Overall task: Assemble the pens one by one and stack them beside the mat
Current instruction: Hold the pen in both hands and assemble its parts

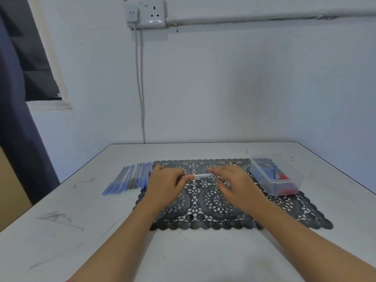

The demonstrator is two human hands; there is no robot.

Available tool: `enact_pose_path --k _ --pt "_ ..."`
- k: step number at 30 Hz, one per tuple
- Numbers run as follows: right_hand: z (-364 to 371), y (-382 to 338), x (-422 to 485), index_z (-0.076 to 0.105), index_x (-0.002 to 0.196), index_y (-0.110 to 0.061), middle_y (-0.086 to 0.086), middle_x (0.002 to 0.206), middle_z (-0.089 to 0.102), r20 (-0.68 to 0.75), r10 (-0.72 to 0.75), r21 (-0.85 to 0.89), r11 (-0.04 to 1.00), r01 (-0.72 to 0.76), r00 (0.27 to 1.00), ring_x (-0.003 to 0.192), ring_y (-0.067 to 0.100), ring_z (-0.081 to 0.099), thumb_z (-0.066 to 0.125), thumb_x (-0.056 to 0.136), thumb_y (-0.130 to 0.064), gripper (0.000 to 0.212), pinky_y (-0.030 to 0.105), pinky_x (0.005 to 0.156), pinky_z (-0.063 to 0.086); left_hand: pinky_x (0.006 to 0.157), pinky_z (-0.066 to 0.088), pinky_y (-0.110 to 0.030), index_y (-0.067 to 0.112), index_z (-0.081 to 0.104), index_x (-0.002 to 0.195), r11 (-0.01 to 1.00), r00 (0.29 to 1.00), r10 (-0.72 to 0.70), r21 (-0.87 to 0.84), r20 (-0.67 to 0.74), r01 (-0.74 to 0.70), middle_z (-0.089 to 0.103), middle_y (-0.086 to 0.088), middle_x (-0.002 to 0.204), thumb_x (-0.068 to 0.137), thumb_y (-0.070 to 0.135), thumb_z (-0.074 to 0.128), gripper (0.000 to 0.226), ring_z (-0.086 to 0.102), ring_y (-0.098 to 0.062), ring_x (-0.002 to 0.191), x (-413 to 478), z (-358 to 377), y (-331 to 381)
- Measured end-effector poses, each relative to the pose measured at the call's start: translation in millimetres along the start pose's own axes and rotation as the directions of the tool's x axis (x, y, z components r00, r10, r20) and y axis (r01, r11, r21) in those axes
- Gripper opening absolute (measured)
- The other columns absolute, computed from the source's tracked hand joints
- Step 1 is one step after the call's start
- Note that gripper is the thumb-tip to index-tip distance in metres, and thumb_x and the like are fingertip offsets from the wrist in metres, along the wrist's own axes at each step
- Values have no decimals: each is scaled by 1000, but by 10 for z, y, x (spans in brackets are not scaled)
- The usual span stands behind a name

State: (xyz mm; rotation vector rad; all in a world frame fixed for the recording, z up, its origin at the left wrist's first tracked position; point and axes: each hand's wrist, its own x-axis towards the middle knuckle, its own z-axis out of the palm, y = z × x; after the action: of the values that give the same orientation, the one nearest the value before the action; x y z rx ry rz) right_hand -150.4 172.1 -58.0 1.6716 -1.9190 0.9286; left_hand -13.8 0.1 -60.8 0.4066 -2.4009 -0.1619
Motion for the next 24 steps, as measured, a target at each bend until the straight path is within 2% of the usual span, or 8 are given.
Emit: enact_pose_path --k 4,8,13,18,21,24 --pt "-35 26 27 72 100 -11 3 84 70 -37 -18 -104 995 14 999 75 17 63 65 76 -17 25 32 75 46 84 33 -30 27 51 63 1000 1000 8 -5 5 -8 44 10 48 89 56 40 40 41 0 49 -1 0 -9" --pt "-81 122 38 74 91 -14 1 74 67 -17 -10 -167 986 7 1000 66 18 61 79 69 -10 23 35 69 49 87 32 -30 27 52 64 1000 1000 -5 -16 13 5 45 11 48 88 56 42 39 42 1 49 -5 -2 -15" --pt "-108 202 54 74 84 -7 6 73 66 -15 40 -117 992 -41 999 66 23 60 74 71 -1 14 36 63 53 90 33 -30 27 53 64 999 999 -49 -22 21 49 47 9 49 88 55 43 38 44 1 50 -5 3 -44" --pt "-129 321 57 74 86 -10 9 74 64 5 59 -186 981 -57 998 68 28 61 70 63 17 36 35 57 51 92 30 -30 36 41 57 996 997 -81 -30 12 81 44 11 46 90 48 48 36 43 1 49 -9 -22 -58" --pt "-159 398 52 74 85 -12 9 75 63 1 100 -264 960 -96 995 69 30 61 70 56 21 44 35 56 50 94 30 -31 30 47 60 992 992 -122 -23 27 122 44 9 47 90 50 46 36 45 -3 48 -10 -26 -74" --pt "-206 464 43 73 83 -13 7 76 63 -29 162 -327 931 -162 986 72 29 60 71 55 20 42 36 61 49 93 37 -34 28 48 60 989 990 -139 -37 30 141 44 8 46 91 48 47 36 46 -6 48 -6 -7 -110"
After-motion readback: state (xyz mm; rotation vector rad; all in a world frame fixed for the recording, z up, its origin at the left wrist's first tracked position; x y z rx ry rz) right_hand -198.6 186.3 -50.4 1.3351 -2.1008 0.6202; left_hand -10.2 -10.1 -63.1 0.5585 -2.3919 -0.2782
